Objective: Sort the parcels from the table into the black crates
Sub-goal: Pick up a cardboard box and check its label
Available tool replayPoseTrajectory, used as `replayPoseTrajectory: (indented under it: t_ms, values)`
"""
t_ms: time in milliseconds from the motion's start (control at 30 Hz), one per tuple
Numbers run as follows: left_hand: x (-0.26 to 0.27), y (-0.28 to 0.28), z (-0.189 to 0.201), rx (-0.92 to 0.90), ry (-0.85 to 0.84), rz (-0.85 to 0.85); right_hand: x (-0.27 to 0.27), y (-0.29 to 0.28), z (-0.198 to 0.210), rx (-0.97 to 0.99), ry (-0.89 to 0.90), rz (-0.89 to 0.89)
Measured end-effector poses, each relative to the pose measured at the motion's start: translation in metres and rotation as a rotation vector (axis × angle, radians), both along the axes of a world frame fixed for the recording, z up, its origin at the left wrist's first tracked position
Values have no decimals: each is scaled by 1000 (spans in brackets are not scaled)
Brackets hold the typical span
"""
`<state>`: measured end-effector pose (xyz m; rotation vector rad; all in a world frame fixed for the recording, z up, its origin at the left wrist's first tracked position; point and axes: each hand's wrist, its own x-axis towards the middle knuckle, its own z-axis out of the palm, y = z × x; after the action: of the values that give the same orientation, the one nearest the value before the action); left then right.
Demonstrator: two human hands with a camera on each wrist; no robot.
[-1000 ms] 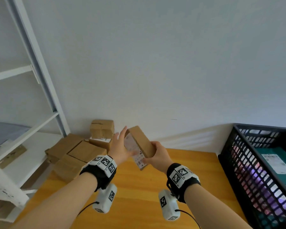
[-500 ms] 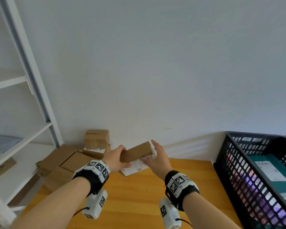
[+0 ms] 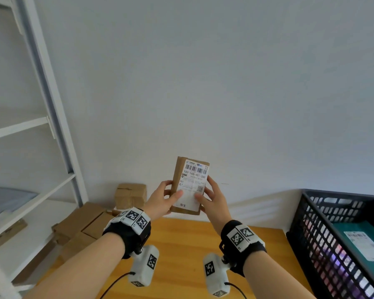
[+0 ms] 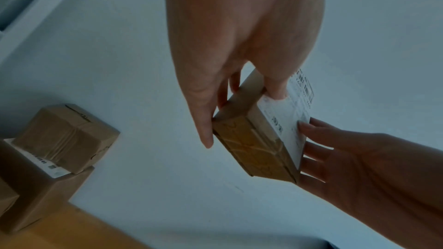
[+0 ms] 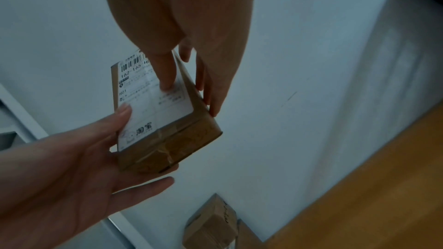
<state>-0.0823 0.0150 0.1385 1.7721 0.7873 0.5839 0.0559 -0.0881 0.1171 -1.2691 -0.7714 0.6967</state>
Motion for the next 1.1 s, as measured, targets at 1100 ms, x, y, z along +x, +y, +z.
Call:
replayPoseTrajectory:
  t_ms: [1100]
  values:
    - [-50, 10, 24, 102, -139, -105, -55, -5, 34, 5, -142, -126]
